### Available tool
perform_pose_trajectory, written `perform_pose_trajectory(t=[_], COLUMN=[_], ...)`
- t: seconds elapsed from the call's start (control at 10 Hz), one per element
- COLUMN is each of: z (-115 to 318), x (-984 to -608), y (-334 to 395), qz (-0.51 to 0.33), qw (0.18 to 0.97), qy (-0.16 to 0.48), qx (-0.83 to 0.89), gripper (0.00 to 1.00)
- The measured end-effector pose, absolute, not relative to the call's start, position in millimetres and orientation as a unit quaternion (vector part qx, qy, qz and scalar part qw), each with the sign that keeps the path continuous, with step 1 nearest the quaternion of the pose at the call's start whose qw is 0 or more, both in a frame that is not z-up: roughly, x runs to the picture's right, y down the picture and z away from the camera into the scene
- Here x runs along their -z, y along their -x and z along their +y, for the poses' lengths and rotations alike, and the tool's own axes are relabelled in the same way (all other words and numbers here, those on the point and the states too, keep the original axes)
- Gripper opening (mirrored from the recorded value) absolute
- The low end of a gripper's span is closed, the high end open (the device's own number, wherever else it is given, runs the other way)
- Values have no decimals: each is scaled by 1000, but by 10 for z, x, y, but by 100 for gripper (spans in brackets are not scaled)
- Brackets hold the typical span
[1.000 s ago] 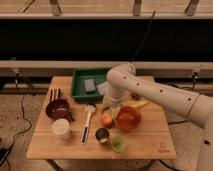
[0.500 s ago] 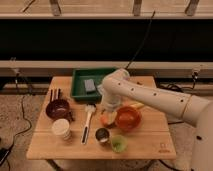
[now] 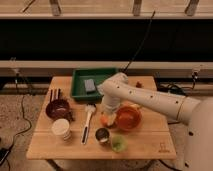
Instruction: Place apple in tray
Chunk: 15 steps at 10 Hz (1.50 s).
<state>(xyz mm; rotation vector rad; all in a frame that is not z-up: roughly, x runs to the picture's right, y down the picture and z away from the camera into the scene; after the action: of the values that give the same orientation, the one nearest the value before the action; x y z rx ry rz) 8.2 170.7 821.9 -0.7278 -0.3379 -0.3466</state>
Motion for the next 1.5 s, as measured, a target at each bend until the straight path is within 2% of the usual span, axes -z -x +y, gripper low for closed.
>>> perform_pose_trajectory(t=[0.4, 0.5, 1.0, 1.2, 1.5], z=[1768, 1790, 1814, 1657, 1217], x=[-8340, -8350, -8325, -8195, -7998], y=[-121, -133, -179, -184, -211], qz=[-157, -155, -146, -153, -162], qw=[907, 907, 907, 907, 912], qy=[352, 353, 356, 354, 341], qx=[169, 170, 172, 171, 161], gripper=[63, 56, 5, 0, 0])
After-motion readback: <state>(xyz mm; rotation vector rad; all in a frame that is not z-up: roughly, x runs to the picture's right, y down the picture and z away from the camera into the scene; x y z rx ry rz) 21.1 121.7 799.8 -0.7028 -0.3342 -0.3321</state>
